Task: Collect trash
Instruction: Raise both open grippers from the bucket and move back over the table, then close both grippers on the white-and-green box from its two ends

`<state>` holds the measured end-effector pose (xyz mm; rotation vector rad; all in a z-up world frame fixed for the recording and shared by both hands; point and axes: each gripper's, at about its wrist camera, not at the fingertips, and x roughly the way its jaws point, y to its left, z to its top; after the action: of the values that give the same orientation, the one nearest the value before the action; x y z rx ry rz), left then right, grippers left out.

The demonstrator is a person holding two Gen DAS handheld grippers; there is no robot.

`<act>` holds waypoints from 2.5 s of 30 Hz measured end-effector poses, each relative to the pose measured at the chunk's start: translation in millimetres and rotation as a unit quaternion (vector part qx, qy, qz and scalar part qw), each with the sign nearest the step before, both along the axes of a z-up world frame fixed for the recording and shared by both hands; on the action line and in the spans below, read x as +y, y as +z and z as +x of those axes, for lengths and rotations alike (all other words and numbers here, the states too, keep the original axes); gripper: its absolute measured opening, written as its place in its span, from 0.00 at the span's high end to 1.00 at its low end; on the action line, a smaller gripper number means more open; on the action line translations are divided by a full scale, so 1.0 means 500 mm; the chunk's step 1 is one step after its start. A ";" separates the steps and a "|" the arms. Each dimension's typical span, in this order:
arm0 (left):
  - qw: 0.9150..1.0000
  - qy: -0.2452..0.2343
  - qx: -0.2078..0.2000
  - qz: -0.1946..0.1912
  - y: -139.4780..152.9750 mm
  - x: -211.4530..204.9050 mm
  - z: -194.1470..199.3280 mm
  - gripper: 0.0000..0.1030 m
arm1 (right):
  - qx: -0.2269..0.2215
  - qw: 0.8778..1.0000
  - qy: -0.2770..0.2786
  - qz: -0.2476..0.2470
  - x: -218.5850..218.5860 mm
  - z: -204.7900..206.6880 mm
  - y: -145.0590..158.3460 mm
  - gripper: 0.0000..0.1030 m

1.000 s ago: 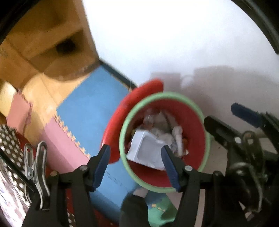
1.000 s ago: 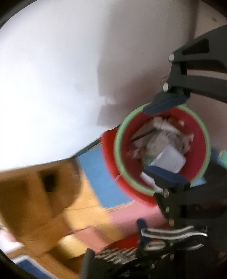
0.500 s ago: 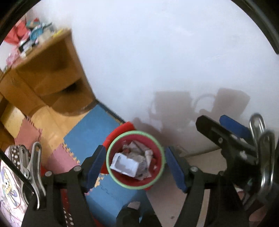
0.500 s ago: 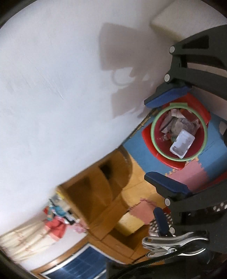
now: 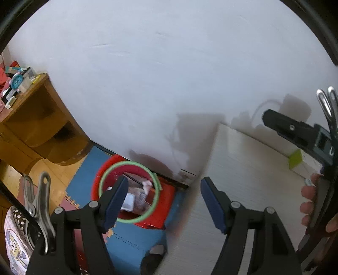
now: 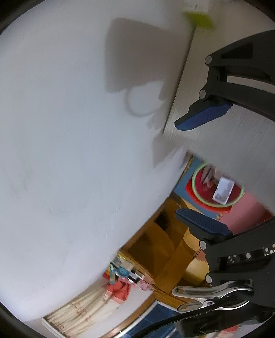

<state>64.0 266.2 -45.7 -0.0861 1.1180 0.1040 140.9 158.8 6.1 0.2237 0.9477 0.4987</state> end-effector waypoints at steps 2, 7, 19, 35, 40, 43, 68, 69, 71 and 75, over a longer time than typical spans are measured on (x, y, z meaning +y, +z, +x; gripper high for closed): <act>1.000 -0.005 0.004 -0.003 -0.005 -0.030 -0.003 0.28 | 0.001 1.000 -0.014 0.000 -0.040 -0.016 0.001 0.24; 1.000 -0.025 0.004 -0.005 -0.008 -0.108 -0.005 0.28 | 0.002 0.999 -0.045 -0.001 -0.123 -0.061 0.002 0.25; 0.992 -0.123 -0.012 -0.031 0.000 -0.356 0.033 0.27 | 0.012 0.984 -0.177 -0.012 -0.378 -0.192 -0.010 0.24; 0.981 -0.159 0.028 -0.108 -0.101 -0.559 0.135 0.28 | 0.043 0.934 -0.353 0.010 -0.671 -0.156 -0.072 0.24; 0.979 -0.145 0.028 -0.137 -0.126 -0.581 0.163 0.28 | 0.059 0.934 -0.353 0.011 -0.679 -0.109 -0.106 0.25; 0.978 -0.136 0.039 -0.150 -0.146 -0.589 0.179 0.28 | 0.073 0.937 -0.341 0.030 -0.669 -0.086 -0.132 0.25; 0.974 -0.146 0.004 -0.174 -0.078 -0.485 0.190 0.59 | 0.019 0.966 -0.255 0.043 -0.477 -0.054 -0.071 0.50; 0.974 -0.144 0.003 -0.176 -0.074 -0.474 0.188 0.59 | 0.016 0.966 -0.253 0.042 -0.468 -0.053 -0.066 0.50; 0.974 -0.140 -0.001 -0.178 -0.063 -0.476 0.146 0.59 | 0.012 0.968 -0.248 0.039 -0.458 -0.061 -0.050 0.50; 0.974 -0.136 -0.011 -0.179 -0.041 -0.450 0.116 0.59 | 0.004 0.971 -0.237 0.038 -0.377 -0.063 -0.025 0.50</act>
<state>121.8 41.0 -66.1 -0.2534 1.1056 -0.3448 109.5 -29.9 -6.5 0.5067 0.8470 0.0929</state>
